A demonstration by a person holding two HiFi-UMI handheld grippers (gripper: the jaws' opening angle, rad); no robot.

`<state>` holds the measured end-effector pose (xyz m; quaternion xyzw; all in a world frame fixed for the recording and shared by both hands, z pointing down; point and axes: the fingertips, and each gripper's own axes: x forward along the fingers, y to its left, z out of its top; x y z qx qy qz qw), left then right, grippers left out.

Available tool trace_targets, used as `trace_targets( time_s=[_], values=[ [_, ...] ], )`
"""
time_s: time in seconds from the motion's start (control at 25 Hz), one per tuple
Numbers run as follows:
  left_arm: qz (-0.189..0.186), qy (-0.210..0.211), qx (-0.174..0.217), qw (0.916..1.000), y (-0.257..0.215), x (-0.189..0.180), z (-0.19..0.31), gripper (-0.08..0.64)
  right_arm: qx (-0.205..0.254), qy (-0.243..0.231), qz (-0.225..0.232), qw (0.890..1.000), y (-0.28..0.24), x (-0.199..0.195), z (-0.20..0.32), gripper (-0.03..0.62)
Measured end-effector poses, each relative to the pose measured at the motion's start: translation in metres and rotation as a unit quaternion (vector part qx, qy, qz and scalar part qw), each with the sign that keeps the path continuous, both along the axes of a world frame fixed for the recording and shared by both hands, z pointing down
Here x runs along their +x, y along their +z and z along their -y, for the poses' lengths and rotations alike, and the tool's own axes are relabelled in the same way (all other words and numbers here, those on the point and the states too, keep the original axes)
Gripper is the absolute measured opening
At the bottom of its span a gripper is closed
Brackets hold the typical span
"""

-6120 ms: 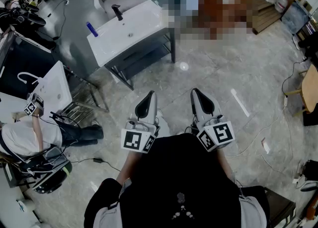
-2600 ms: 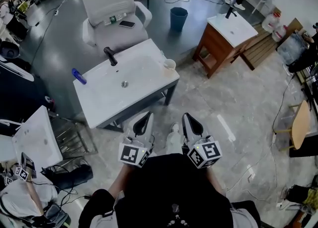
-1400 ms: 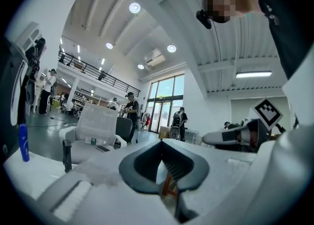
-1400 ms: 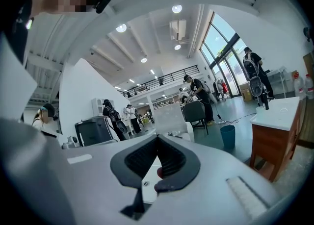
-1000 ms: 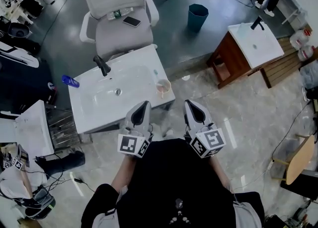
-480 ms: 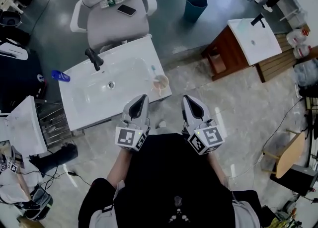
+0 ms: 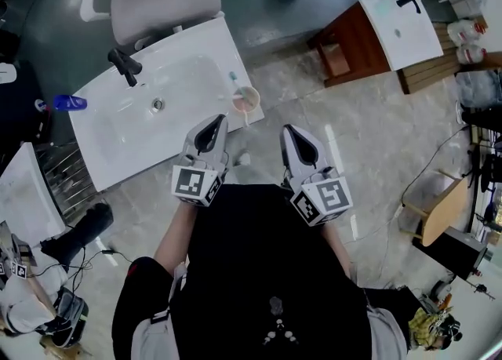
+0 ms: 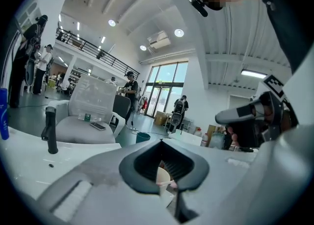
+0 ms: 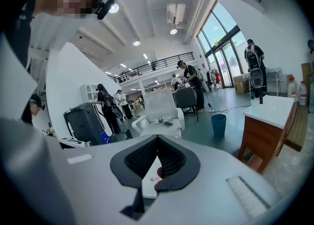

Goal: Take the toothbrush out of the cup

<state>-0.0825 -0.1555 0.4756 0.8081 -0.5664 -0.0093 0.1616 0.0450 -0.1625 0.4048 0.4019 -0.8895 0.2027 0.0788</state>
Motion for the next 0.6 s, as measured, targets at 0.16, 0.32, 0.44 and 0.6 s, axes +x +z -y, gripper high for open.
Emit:
trace_targets(
  time_s=[0.16, 0.32, 0.44, 0.6],
  values=[
    [-0.008, 0.006, -0.018, 0.9998, 0.019, -0.001, 0.008, 0.002, -0.013, 0.003, -0.011, 1.000, 0.009, -0.001, 0.002, 0.002],
    [-0.027, 0.002, -0.042, 0.9987, 0.044, -0.004, 0.012, 0.002, -0.021, 0.004, -0.022, 1.000, 0.016, -0.005, 0.004, 0.002],
    [-0.042, 0.002, -0.059, 0.9974, 0.064, -0.005, 0.017, 0.002, -0.027, 0.008, -0.027, 0.999, 0.022, -0.006, 0.007, 0.002],
    [-0.061, -0.002, -0.082, 0.9948, 0.079, -0.004, 0.021, 0.002, -0.040, 0.016, -0.031, 0.999, 0.026, -0.001, 0.009, 0.002]
  ],
)
